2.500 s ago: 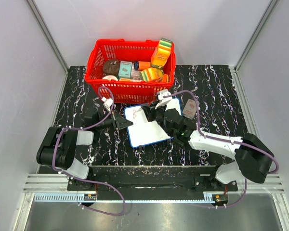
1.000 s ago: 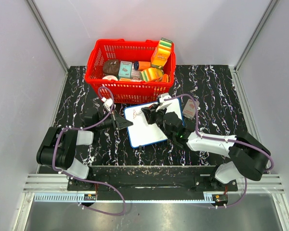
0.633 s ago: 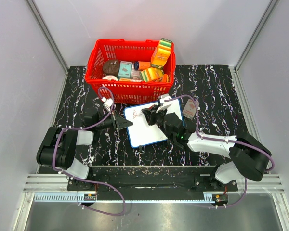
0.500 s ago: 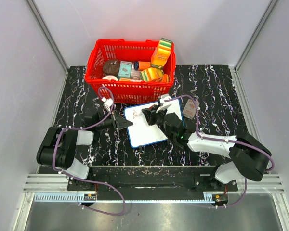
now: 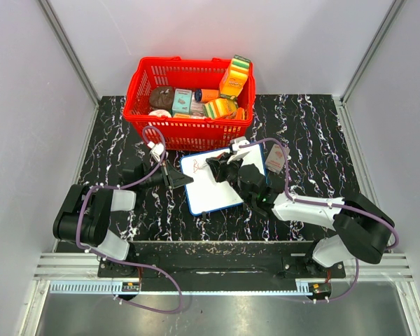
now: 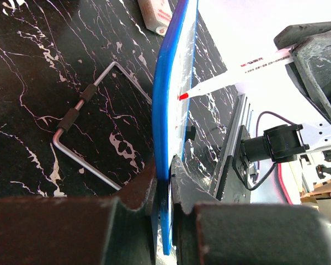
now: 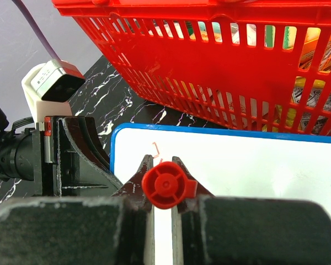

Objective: Write a sentence on the whiteboard

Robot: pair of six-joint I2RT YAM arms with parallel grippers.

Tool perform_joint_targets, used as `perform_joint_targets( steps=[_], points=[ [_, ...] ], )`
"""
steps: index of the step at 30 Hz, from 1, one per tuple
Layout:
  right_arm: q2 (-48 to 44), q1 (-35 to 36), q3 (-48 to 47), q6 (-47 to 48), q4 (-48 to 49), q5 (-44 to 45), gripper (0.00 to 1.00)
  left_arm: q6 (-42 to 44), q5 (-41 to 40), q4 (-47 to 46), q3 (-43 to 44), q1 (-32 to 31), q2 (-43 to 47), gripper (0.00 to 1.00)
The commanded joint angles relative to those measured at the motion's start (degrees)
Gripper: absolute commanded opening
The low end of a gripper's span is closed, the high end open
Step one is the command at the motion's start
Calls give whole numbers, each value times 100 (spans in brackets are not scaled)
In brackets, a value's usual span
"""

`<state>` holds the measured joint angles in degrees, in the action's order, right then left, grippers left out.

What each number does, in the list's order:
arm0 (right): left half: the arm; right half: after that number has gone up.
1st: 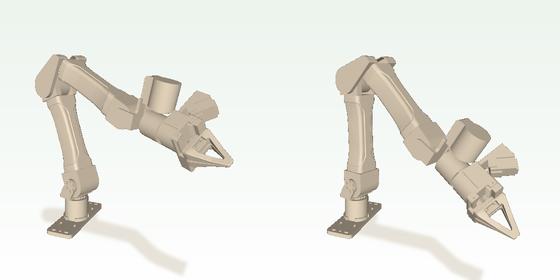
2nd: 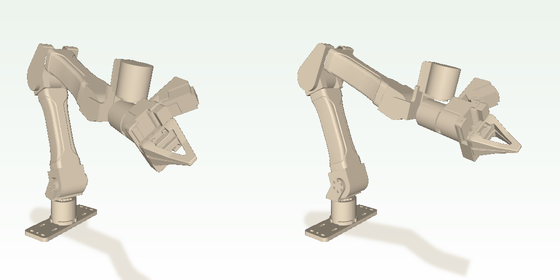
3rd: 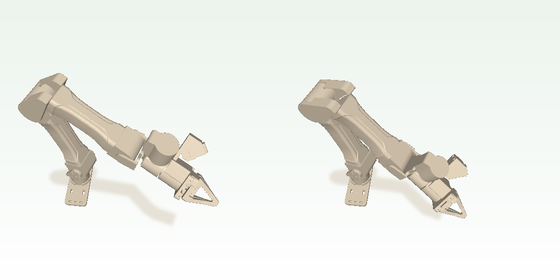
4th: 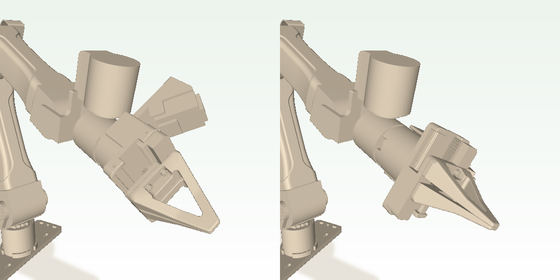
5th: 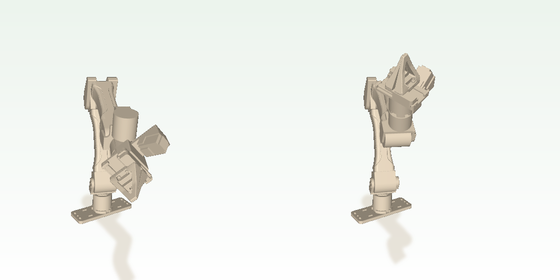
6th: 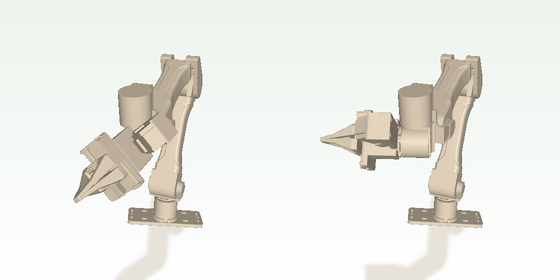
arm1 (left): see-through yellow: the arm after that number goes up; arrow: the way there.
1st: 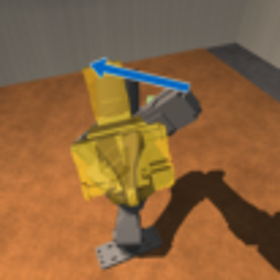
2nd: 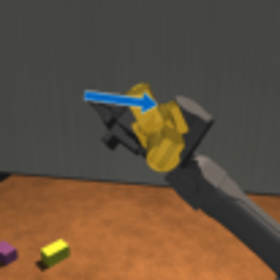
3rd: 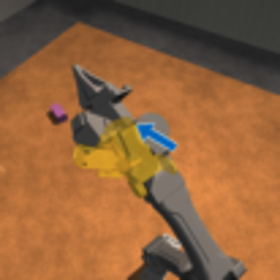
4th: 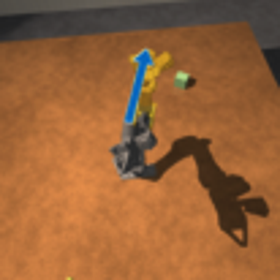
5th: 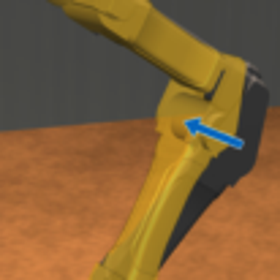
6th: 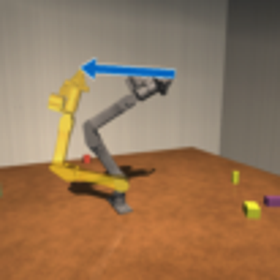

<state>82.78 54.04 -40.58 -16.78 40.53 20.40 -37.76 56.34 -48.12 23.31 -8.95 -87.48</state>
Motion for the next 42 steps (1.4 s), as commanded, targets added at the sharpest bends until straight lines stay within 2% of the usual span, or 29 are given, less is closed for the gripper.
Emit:
perform_joint_targets(
  steps=[1,42],
  points=[
    [-34,36,-64,96,-10,333,0,541,-272,13,86,-54,-6,0],
    [159,-43,-319,157,113,667,0,559,-264,22,77,-54,12,0]
  ],
)
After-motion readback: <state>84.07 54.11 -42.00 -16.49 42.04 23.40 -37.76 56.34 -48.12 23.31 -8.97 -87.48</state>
